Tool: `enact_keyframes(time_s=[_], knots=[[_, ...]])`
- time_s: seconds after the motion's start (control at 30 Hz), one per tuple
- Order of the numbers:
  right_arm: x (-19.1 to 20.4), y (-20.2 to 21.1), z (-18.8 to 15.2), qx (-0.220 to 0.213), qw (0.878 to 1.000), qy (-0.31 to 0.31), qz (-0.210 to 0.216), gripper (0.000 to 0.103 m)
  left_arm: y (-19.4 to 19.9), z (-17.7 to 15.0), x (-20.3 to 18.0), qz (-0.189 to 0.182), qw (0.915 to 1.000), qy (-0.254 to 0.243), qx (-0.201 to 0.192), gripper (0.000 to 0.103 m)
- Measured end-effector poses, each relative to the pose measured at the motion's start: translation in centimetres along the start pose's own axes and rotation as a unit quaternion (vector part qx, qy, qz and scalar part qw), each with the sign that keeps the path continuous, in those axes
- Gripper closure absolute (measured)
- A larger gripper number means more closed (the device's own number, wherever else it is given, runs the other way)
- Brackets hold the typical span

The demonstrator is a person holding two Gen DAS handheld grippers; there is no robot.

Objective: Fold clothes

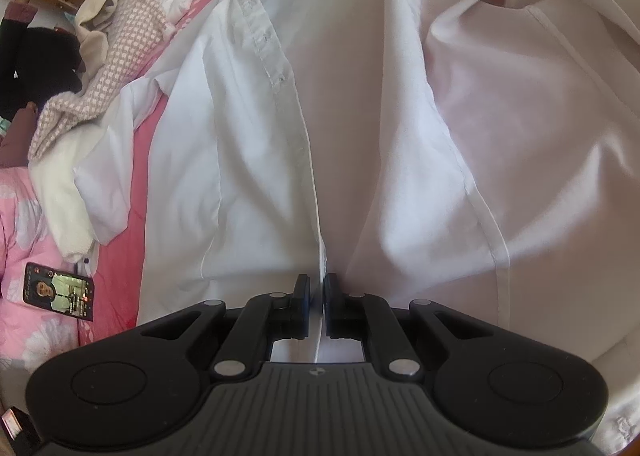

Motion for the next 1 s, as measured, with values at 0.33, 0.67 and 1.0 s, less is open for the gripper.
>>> enact_keyframes(time_s=[0.33, 0.67, 1.0], knots=[[0.3, 0.0, -0.1, -0.003, 1.000, 0.000, 0.004, 0.096, 0.3, 1.3, 0.5, 0.023, 0.9986, 0.032, -0.036, 0.078], [1.6, 0.0, -0.9, -0.001, 0.999, 0.044, -0.001, 0.102, 0.1, -0.6, 2.8, 0.002, 0.9843, 0.172, -0.038, 0.103], [0.3, 0.1, -2.0, 0.047, 0.999, -0.007, -0.001, 0.098, -0.6, -1.4, 3.0, 0.001, 0.9837, 0.177, -0.033, 0.103]])
Point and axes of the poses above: each gripper's, at about its wrist camera, not at the fingertips, and y roughly against the way its jaws point, x to its left, z to its top, the point moved 10 cm from there along -y, roughly the way its jaws point, and after that the axes turned 12 degrees about -y, right-handed, at the moved point
